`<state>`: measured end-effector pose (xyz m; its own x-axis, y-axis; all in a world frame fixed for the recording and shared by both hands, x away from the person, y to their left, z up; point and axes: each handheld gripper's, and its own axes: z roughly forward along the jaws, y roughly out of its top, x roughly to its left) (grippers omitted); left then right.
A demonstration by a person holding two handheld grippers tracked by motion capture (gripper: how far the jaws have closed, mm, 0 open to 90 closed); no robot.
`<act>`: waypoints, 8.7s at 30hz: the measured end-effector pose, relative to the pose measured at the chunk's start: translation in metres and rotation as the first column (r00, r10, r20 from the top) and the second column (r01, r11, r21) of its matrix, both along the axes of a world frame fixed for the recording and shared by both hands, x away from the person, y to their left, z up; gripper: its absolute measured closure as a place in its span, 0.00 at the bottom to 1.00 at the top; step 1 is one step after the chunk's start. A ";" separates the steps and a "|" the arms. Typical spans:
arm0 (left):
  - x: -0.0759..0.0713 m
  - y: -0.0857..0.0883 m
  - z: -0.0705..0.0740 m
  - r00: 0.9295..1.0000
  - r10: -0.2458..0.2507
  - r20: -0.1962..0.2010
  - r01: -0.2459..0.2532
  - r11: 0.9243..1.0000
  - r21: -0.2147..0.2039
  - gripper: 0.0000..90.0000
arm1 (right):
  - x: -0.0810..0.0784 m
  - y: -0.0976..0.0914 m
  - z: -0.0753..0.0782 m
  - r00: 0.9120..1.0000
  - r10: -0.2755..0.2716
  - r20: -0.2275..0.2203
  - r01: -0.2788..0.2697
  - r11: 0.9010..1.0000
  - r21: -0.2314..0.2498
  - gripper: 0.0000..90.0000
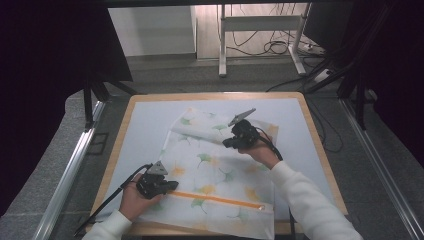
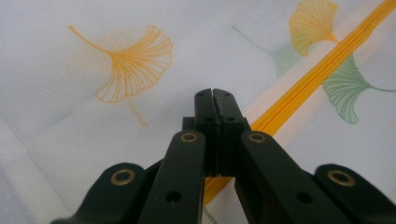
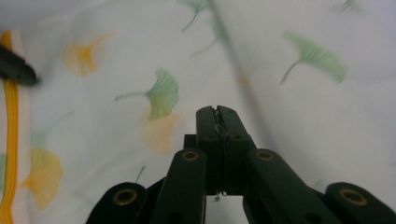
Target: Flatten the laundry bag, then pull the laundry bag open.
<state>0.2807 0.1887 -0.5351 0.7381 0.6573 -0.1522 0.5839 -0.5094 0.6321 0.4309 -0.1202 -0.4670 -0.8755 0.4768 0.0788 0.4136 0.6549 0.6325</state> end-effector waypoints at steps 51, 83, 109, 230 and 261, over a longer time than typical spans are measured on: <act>0.003 0.009 0.006 0.990 0.091 0.104 -0.094 0.995 0.024 0.78 | -0.013 -0.128 -0.037 0.838 -0.530 -0.127 0.528 0.847 -0.053 0.52; 0.002 0.009 0.007 0.991 0.078 0.110 -0.082 0.996 0.030 0.80 | -0.004 -0.123 -0.034 0.873 -0.488 -0.020 0.485 0.871 -0.082 0.98; 0.008 0.013 0.010 0.980 0.153 0.124 -0.149 0.988 -0.043 0.50 | 0.038 -0.113 -0.030 0.850 -0.524 0.050 0.525 0.851 -0.005 0.75; 0.008 -0.244 0.041 0.983 -0.167 0.072 0.174 0.981 -0.090 0.60 | -0.137 -0.151 -0.044 0.955 -0.291 -0.051 0.295 0.952 0.084 0.99; 0.015 -0.260 0.003 0.980 -0.144 0.138 0.154 0.986 -0.058 0.60 | -0.134 -0.156 -0.049 0.950 -0.302 -0.076 0.309 0.947 0.091 0.99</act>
